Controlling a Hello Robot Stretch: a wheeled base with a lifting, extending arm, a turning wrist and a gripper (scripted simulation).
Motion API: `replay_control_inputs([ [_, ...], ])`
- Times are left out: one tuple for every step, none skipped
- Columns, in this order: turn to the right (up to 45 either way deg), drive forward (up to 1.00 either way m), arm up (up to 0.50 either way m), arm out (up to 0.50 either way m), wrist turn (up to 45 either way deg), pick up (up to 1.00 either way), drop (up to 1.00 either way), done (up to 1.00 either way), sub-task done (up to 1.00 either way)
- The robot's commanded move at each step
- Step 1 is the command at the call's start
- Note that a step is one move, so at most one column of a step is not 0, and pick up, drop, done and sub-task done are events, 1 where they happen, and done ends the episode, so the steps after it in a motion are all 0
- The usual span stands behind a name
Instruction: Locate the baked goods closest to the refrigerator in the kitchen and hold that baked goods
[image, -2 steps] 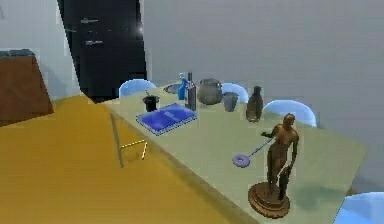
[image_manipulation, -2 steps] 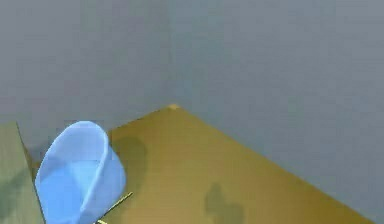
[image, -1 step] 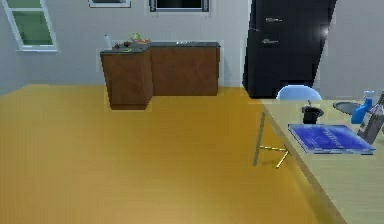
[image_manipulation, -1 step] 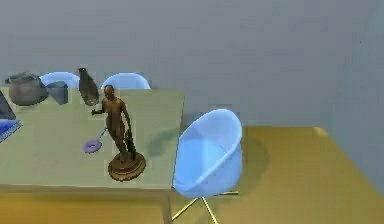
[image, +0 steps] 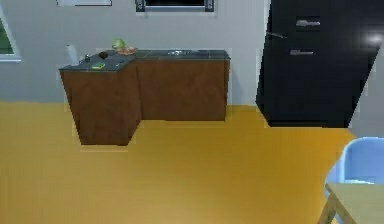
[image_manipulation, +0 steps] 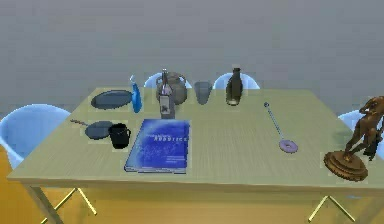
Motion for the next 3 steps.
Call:
replay_control_inputs([
  [-3.0, 0.00, 0.00, 0.00, 0.0, 0.00, 0.00, 0.00, 0.00],
  [0.0, 1.00, 0.00, 0.00, 0.0, 0.00, 0.00, 0.00, 0.00],
  [-3.0, 0.00, 0.00, 0.00, 0.0, 0.00, 0.00, 0.00, 0.00],
])
